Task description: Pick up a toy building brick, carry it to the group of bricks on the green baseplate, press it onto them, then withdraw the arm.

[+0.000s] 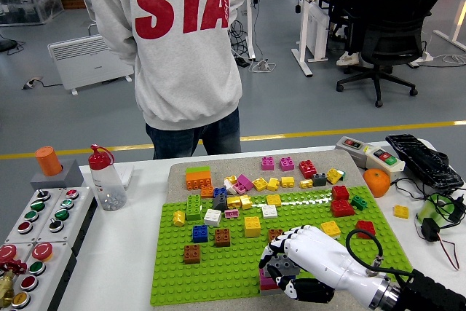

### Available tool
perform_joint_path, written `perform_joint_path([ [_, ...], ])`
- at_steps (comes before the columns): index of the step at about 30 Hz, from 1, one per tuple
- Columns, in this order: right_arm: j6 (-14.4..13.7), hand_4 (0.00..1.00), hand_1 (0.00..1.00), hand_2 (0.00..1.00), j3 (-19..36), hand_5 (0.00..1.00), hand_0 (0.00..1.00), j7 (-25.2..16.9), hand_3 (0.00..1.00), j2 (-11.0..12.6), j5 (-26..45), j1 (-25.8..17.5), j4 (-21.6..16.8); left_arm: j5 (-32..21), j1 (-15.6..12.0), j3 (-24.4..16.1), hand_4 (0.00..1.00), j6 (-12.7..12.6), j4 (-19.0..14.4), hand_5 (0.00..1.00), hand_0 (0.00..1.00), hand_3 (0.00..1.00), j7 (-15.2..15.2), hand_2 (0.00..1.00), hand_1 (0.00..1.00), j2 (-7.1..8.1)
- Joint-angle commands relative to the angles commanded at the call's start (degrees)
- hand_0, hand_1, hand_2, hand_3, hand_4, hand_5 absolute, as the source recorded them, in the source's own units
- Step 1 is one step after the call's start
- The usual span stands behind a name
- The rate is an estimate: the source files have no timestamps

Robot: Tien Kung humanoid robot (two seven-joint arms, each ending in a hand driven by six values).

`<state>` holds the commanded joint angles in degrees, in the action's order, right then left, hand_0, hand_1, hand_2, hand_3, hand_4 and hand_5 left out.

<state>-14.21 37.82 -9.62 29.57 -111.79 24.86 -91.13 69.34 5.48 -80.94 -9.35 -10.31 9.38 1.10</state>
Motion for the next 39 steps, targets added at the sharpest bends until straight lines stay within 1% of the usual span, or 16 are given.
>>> perform_joint_path([
  [17, 0.7, 0.381, 0.559, 0.556, -0.8, 0.202, 0.493, 0.9, 0.542, -0.4, -0.3, 0.6, 1.7, -0.4, 0.2, 0.2, 0.298, 0.0, 0.0, 0.998, 0.657, 0.579, 0.0, 0.709, 0.681, 0.03],
  [39, 1.3, 0.382, 0.559, 0.554, -1.6, 0.191, 0.492, 1.1, 0.541, -1.0, -0.2, 1.0, 2.2, -0.3, 0.2, 0.2, 0.300, 0.0, 0.0, 0.998, 0.657, 0.579, -0.1, 0.709, 0.682, 0.02],
])
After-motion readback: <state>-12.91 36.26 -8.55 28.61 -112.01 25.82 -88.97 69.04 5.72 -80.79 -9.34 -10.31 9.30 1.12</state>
